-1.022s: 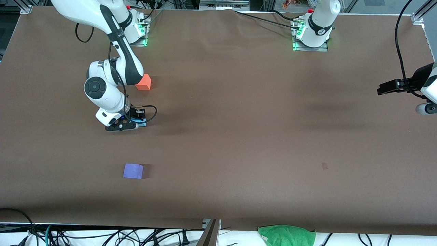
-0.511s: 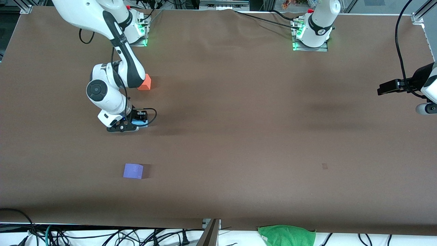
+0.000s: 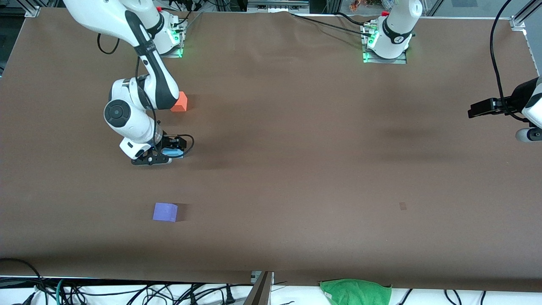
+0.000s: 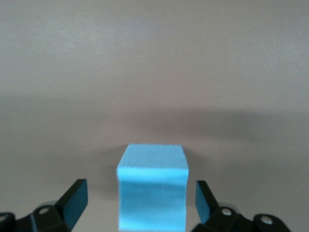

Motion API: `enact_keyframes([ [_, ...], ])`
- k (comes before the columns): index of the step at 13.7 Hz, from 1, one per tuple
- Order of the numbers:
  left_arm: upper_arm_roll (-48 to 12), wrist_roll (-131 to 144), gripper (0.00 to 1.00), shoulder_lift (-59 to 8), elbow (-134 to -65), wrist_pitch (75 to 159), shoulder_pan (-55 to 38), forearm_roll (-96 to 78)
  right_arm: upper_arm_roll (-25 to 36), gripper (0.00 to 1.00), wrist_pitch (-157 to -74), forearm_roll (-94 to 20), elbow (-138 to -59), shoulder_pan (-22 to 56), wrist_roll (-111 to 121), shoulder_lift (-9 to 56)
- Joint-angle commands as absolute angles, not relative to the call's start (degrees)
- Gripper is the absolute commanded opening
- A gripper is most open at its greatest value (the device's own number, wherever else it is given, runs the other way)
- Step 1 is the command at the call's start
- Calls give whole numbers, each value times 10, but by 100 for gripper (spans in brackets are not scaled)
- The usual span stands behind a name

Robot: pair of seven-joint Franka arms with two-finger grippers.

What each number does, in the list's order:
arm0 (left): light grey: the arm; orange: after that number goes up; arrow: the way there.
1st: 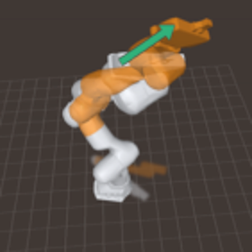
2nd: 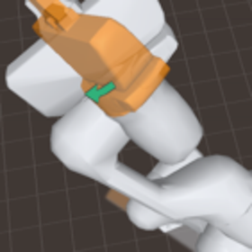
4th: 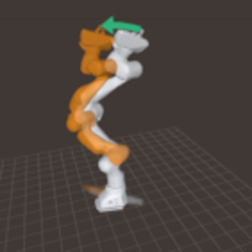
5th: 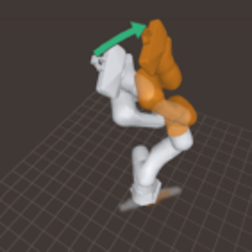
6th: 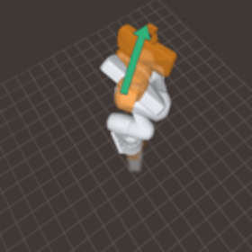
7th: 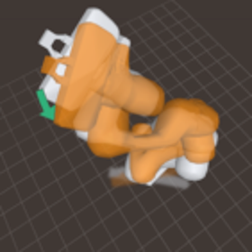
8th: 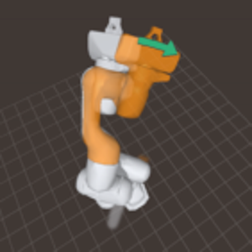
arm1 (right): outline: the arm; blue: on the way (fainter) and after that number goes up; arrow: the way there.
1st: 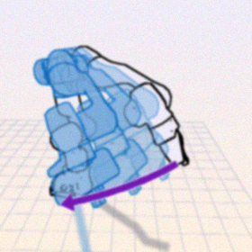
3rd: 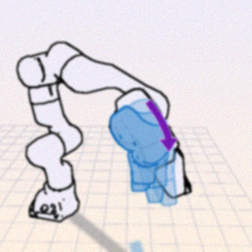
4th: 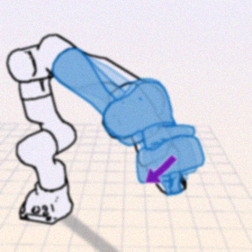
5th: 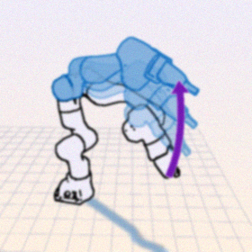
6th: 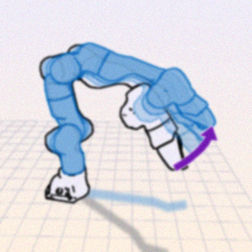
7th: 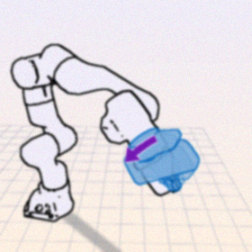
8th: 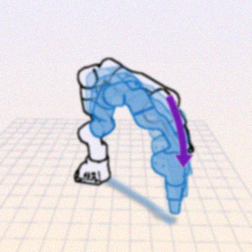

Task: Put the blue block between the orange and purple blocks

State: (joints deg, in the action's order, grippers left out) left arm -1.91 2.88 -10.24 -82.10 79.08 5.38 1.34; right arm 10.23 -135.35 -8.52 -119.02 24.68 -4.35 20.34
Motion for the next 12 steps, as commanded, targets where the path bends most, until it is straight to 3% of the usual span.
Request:
enact_keyframes([
  [1, -18, 16, 100, -110, -803, 786, 53, 10, 98, 99, -1251, -93, -1158, 243, -59, 137],
  [6, -18, 17, 100, -110, -803, 786, 53, 10, 97, 99, -1085, -56, -1080, 244, -77, 26],
  [10, -18, 17, 100, -110, -803, 786, 53, 10, 99, 99, -959, -47, -950, 243, -70, 17],
  [12, -18, 17, 100, -109, -803, 786, 53, 10, 99, 99, -932, -33, -926, 228, -55, 16],
])
